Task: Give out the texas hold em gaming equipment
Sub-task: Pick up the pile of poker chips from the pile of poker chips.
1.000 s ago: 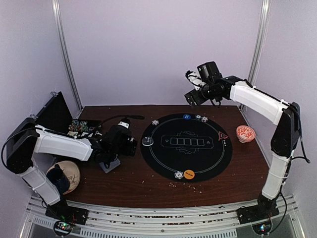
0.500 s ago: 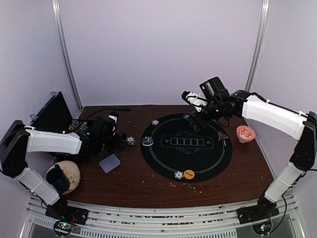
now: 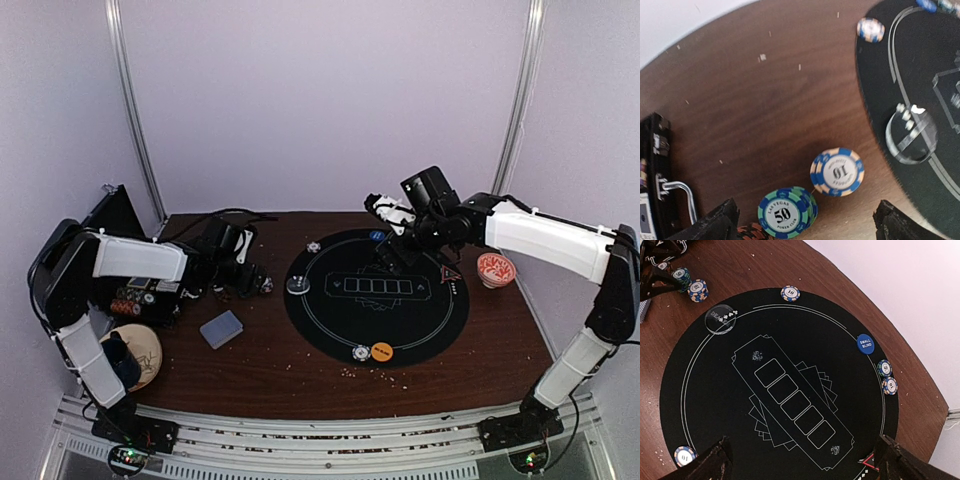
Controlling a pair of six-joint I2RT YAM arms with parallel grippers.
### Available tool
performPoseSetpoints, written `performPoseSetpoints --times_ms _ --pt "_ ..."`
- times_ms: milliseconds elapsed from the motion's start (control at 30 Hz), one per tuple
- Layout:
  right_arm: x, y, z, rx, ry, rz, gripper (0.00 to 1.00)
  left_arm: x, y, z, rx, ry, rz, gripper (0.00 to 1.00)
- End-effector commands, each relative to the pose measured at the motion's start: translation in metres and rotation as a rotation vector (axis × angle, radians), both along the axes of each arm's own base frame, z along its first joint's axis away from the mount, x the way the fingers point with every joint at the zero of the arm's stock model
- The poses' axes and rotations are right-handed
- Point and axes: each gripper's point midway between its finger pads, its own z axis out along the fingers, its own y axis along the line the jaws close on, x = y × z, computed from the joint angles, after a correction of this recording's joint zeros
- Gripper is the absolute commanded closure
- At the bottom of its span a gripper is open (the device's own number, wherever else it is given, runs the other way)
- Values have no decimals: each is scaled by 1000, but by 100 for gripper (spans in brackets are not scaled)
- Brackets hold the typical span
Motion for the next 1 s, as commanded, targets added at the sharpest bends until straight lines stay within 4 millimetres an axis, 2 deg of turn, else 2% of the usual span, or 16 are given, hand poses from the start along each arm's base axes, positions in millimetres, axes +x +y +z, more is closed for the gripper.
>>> performPoseSetpoints --times_ms 0,133,333,633,967 --pt "4 5 -12 -22 -8 0 0 7 9 -8 4 31 -5 2" --pt "7 5 -25 -43 13 -5 0 9 16 -10 -1 28 12 2" --pt "8 6 -36 -54 33 -8 0 12 19 -26 1 65 9 6" --pt "9 4 -26 -45 3 -20 0 8 15 -35 -19 107 -8 12" --pt "11 2 -25 -48 -8 -32 0 8 12 -40 -22 127 -17 23"
